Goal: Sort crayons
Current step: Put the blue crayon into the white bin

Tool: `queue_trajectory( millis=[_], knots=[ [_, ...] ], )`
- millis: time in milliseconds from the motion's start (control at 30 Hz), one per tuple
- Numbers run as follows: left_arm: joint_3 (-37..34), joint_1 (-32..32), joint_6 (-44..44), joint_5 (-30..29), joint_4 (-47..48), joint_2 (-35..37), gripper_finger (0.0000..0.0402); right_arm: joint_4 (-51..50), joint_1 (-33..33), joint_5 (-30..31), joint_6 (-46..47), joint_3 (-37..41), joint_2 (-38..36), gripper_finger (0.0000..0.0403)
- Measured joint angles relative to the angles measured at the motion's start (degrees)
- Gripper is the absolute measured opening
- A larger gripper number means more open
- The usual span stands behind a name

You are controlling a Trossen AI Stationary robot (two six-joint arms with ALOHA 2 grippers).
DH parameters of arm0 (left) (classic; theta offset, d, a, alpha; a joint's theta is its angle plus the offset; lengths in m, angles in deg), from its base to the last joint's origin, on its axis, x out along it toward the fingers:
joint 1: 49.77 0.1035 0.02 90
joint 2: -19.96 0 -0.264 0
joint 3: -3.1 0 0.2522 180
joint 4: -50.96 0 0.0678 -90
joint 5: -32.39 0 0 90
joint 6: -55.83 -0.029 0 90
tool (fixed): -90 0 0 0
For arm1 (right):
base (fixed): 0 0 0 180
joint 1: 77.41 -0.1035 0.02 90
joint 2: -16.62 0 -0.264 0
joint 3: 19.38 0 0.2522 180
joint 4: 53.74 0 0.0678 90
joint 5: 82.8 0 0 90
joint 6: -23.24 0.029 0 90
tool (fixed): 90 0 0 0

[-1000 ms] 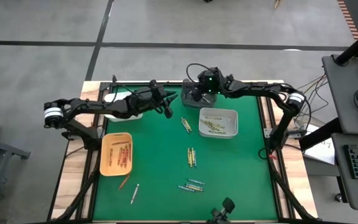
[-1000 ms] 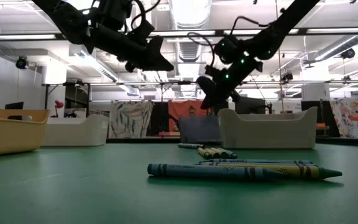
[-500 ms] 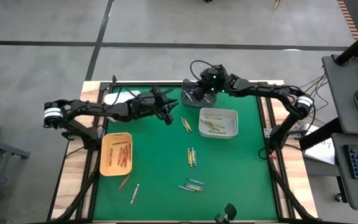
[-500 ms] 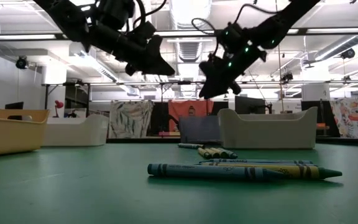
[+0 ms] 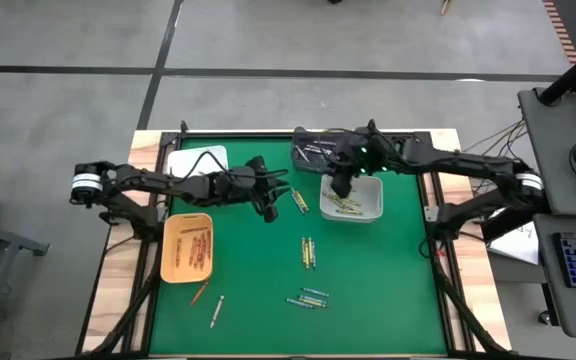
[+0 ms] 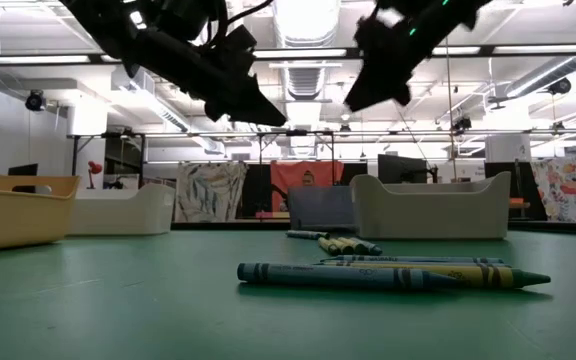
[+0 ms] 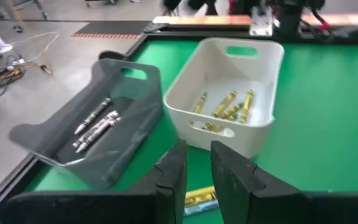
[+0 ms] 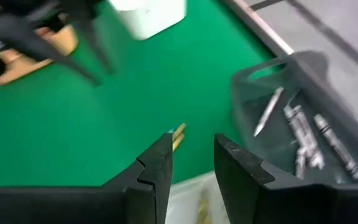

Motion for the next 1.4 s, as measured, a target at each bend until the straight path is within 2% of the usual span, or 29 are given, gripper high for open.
queue_trajectory(
  millis=[133,233,433,600,800,1233,1400],
  knots=[
    [0.0,-1.1,-3.2,0.8,0.4,-0.5,0.0055,-6.2,-4.6,0.0,2.9,0.0,-4.4,0.0105],
    [0.0,-1.1,-7.2,3.7,1.0,-0.7,0.0058,-8.5,-7.8,0.0,4.7,0.1,-6.5,0.0104],
    [0.0,-1.1,-15.5,4.9,2.3,-0.9,0.0073,-8.7,-12.8,0.1,6.6,0.1,-7.1,0.0107],
    [-0.1,-1.0,-17.9,5.0,2.2,-0.9,0.0083,-9.5,-14.0,0.2,9.6,0.2,-7.1,0.0103],
    [-0.2,-0.2,-18.1,9.4,1.1,-0.9,0.0084,-11.8,-14.2,0.3,10.8,0.2,-7.1,0.0104],
    [-0.6,0.2,-13.0,9.5,-1.3,-0.9,0.0084,-11.8,-14.2,1.1,11.0,0.3,-7.0,0.0102],
    [-0.5,0.1,-13.6,9.5,-1.4,-4.4,0.0091,-11.8,-14.4,1.1,11.4,0.4,-7.0,0.0097]
  ],
)
